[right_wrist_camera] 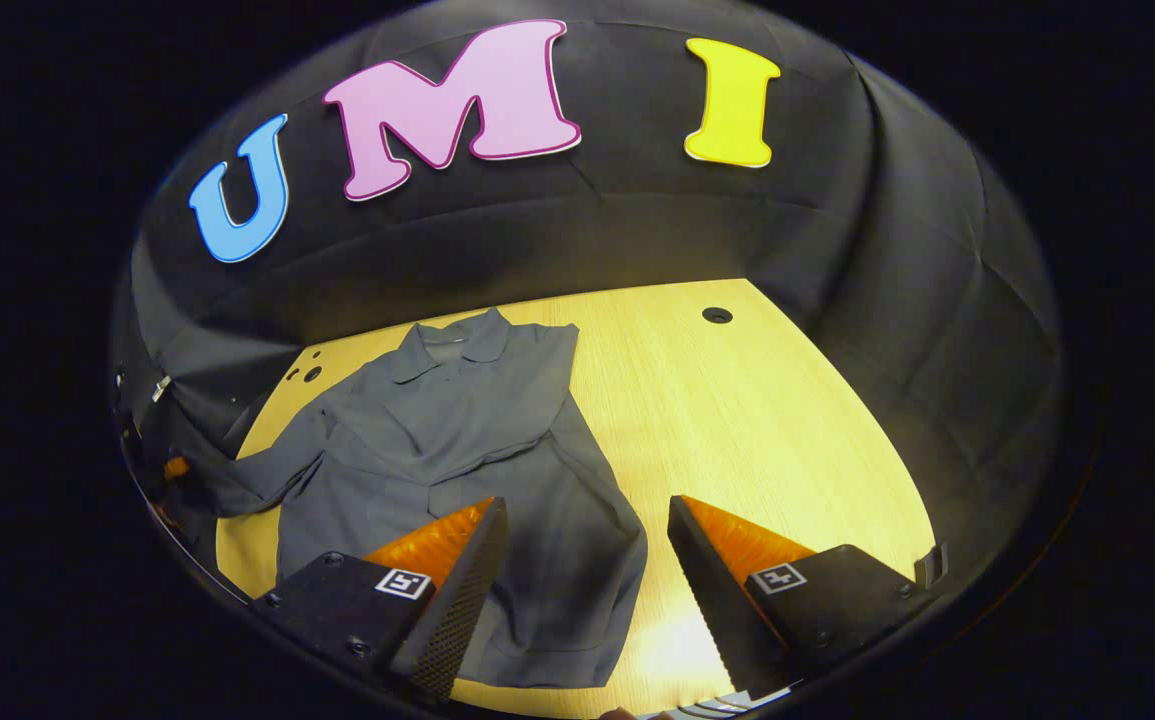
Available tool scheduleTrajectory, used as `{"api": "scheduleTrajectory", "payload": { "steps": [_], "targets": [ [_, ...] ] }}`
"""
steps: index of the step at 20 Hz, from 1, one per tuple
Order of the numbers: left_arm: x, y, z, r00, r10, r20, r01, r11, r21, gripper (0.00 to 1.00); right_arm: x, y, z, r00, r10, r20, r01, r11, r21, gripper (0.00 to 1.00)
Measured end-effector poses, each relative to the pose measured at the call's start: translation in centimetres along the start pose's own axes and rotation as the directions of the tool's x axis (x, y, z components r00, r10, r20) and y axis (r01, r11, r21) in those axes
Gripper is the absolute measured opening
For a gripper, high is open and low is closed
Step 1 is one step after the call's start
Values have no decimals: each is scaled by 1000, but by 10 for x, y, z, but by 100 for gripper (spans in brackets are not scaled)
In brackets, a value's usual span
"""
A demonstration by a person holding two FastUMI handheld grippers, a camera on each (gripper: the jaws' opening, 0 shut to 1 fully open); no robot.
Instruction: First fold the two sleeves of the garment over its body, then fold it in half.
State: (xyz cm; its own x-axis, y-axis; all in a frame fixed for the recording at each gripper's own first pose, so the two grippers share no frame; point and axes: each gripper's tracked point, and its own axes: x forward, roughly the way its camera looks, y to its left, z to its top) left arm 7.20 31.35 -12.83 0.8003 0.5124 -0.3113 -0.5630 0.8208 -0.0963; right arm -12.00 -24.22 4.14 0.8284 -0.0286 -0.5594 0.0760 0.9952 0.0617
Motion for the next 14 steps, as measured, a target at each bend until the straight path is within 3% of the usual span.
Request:
{"api": "scheduleTrajectory", "payload": {
  "steps": [7, 14],
  "targets": [
    [-27, -168, 63, 971, -224, 83, 218, 973, 76, 5, 23, -29, -16, 998, 28, -52, -25, 998, 63, 99],
    [-53, -348, 18, 886, -463, -4, 457, 874, 166, 5, 42, -54, -27, 995, 51, -84, -42, 993, 107, 99]
  ]
}}
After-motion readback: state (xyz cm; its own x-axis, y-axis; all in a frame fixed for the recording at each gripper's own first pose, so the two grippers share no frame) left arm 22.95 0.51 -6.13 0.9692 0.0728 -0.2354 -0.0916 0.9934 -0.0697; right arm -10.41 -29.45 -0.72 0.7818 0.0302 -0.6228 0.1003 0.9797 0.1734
